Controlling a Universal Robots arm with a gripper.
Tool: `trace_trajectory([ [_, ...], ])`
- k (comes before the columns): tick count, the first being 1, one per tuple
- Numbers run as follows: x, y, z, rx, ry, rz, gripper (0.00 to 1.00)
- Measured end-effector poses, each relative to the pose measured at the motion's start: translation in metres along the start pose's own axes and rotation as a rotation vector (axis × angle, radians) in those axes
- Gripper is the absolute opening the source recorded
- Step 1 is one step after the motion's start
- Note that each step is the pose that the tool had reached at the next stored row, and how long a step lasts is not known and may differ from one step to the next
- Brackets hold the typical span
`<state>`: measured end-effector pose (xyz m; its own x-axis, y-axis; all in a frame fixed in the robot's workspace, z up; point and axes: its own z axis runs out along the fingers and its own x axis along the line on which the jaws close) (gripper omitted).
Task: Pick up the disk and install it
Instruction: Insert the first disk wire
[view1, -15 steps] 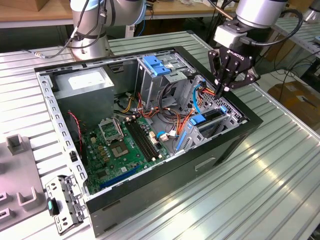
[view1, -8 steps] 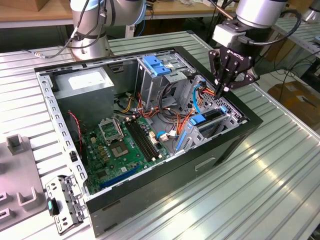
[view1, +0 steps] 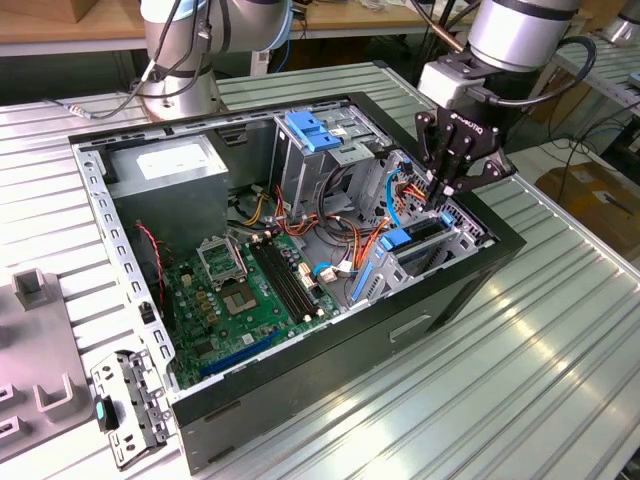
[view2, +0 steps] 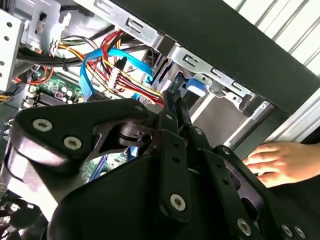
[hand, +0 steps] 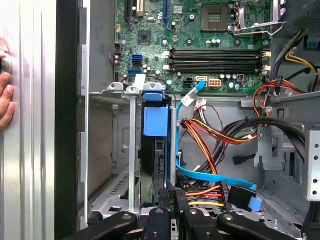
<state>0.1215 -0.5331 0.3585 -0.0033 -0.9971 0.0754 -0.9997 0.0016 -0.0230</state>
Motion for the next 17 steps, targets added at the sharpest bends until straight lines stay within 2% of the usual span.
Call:
trace_trajectory([
  [5, 0.0037, 0.0033, 0.0007, 0.0000, -0.0006, 0.000, 0.16],
  [7, 0.0107, 0.0050, 0.0021, 0.0000, -0.0008, 0.000, 0.16],
  [8, 0.0117, 0.0054, 0.0026, 0.0000, -0.0007, 0.000, 0.16],
  [12, 0.0115, 0.0062, 0.0059, -0.0002, -0.0006, 0.002, 0.16],
  [13, 0.0103, 0.0063, 0.0075, -0.0007, -0.0005, 0.002, 0.16],
  [15, 0.0021, 0.0063, 0.0090, -0.0011, -0.0005, 0.001, 0.16],
  [17, 0.0019, 0.0031, 0.0102, -0.0011, -0.0001, 0.000, 0.16],
])
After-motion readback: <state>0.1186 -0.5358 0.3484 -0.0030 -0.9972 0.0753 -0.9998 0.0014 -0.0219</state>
